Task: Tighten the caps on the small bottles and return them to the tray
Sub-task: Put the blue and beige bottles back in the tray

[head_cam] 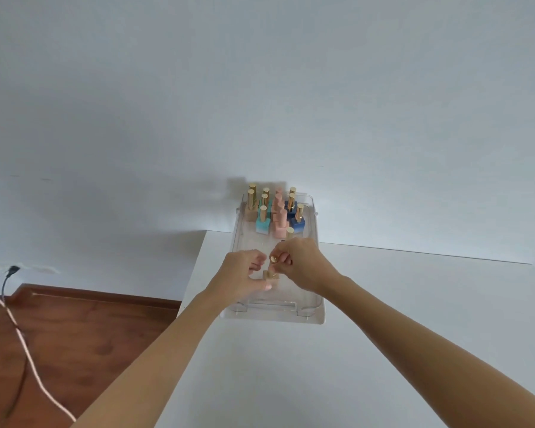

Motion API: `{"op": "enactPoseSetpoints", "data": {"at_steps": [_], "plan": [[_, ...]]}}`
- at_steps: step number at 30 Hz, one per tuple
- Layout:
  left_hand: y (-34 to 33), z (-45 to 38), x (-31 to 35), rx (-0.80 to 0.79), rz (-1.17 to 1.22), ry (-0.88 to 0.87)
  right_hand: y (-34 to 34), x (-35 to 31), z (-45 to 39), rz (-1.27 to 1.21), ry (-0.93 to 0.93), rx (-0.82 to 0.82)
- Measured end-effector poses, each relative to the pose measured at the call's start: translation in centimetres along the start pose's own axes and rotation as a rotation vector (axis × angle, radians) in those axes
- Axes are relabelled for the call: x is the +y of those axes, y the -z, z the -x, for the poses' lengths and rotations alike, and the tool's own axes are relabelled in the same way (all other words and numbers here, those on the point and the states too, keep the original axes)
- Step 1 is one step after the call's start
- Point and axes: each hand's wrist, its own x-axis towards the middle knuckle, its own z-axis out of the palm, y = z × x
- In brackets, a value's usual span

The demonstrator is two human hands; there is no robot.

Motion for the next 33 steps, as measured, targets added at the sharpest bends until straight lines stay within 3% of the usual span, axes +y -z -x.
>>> {"op": "enactPoseSetpoints", "data": {"at_steps": [7, 13, 20, 33], "plan": [[-0.8, -0.6, 0.3, 0.018, -0.079, -0.026, 0.6, 0.2, 0.1, -0.008, -0.003, -0.037], [-1.0, -0.7, 0.2, 0.004, -0.134, -0.022, 2.9, 1.8, -1.3, 0.015, -0.040, 0.343], [-0.6, 0.0, 1.2, 0.087, -0.140, -0.176, 1.8, 3.7, -3.2, 0.136, 0.019, 0.099], [4.5, -5.7, 0.5, 0.215, -0.259, -0.038, 3.5, 5.4, -5.5, 0.423, -0.049, 0.132]]}}
